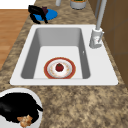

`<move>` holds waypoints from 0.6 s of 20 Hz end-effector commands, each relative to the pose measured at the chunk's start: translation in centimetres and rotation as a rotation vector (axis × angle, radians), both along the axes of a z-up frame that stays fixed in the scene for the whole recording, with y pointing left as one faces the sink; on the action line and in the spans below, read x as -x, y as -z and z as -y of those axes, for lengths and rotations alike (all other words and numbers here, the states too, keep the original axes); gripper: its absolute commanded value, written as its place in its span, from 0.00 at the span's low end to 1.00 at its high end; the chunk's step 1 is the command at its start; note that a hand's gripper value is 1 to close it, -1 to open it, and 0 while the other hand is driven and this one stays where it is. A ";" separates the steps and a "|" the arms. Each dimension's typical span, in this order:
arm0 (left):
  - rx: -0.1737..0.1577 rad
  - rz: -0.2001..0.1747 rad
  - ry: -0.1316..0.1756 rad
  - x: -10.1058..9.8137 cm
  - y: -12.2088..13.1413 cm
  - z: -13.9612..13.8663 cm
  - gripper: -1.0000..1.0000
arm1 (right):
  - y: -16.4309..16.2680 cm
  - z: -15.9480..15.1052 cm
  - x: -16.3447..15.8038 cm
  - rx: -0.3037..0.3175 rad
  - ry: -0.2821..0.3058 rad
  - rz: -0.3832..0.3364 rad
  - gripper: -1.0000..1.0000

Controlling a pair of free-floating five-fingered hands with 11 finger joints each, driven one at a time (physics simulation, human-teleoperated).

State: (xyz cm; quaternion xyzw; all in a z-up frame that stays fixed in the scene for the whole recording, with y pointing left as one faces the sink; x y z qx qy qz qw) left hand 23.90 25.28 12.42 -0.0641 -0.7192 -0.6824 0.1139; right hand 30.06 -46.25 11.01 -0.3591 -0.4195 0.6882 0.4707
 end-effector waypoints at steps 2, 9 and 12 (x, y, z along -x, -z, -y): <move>0.000 0.000 0.000 0.0 0.0 0.0 0.50 | 1.2 0.1 -0.2 -0.006 -0.013 0.015 1.00; 0.000 0.000 0.000 0.0 0.0 0.0 0.50 | 0.0 -0.6 -2.2 -0.034 0.025 0.079 1.00; 0.000 0.000 0.000 0.0 0.0 0.0 0.50 | -2.1 -0.6 -2.4 -0.056 0.044 0.059 1.00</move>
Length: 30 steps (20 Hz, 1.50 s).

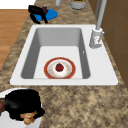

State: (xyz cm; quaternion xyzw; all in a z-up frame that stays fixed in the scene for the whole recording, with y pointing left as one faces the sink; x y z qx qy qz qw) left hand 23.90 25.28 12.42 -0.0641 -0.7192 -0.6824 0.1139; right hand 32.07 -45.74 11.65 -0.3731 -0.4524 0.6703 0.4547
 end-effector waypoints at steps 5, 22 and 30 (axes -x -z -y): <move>0.000 0.000 0.000 0.0 0.0 0.0 0.50 | -4.7 -0.3 -0.1 -0.038 0.065 -0.044 1.00; 0.000 0.000 0.000 0.0 0.0 0.0 0.50 | -12.1 -7.8 8.3 -0.010 0.047 0.022 1.00; 0.000 0.000 0.000 0.0 0.0 0.0 0.50 | -17.1 -12.1 11.5 -0.024 0.059 -0.010 1.00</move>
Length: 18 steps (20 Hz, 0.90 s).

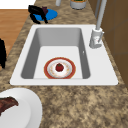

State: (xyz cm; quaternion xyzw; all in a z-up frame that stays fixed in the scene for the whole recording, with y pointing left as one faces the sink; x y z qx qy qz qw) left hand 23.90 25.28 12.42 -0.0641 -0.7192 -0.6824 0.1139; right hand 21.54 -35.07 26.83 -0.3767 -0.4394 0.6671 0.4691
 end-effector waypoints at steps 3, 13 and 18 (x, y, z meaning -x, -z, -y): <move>0.000 0.000 0.000 0.0 0.0 0.0 0.50 | -4.0 -2.9 2.1 -0.034 0.025 0.015 1.00; 0.000 0.000 0.000 0.0 0.0 0.0 0.50 | -10.7 -7.6 6.1 -0.040 0.016 0.004 1.00; 0.000 0.000 0.000 0.0 0.0 0.0 0.50 | -14.1 -9.5 8.2 -0.066 0.019 0.002 1.00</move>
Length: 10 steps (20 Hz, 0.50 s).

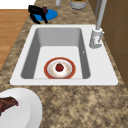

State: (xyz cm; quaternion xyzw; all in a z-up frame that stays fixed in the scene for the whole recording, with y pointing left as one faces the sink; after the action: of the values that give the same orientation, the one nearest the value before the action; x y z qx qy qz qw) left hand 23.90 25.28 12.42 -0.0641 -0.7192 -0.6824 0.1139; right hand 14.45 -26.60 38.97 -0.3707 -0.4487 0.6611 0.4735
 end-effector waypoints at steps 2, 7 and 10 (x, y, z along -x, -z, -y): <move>0.000 0.000 0.000 0.0 0.0 0.0 0.50 | -2.8 -2.1 1.8 -0.049 0.014 0.000 1.00; 0.000 0.000 0.000 0.0 0.0 0.0 0.50 | -5.7 -4.3 3.9 -0.053 0.015 -0.002 1.00; 0.000 0.000 0.000 0.0 0.0 0.0 0.50 | -7.7 -5.6 5.3 -0.055 0.019 0.001 1.00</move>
State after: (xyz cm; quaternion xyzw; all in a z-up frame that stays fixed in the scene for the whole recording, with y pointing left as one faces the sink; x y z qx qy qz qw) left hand 23.90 25.28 12.42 -0.0641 -0.7192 -0.6824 0.1139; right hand 10.40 -22.28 44.90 -0.3673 -0.4540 0.6574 0.4763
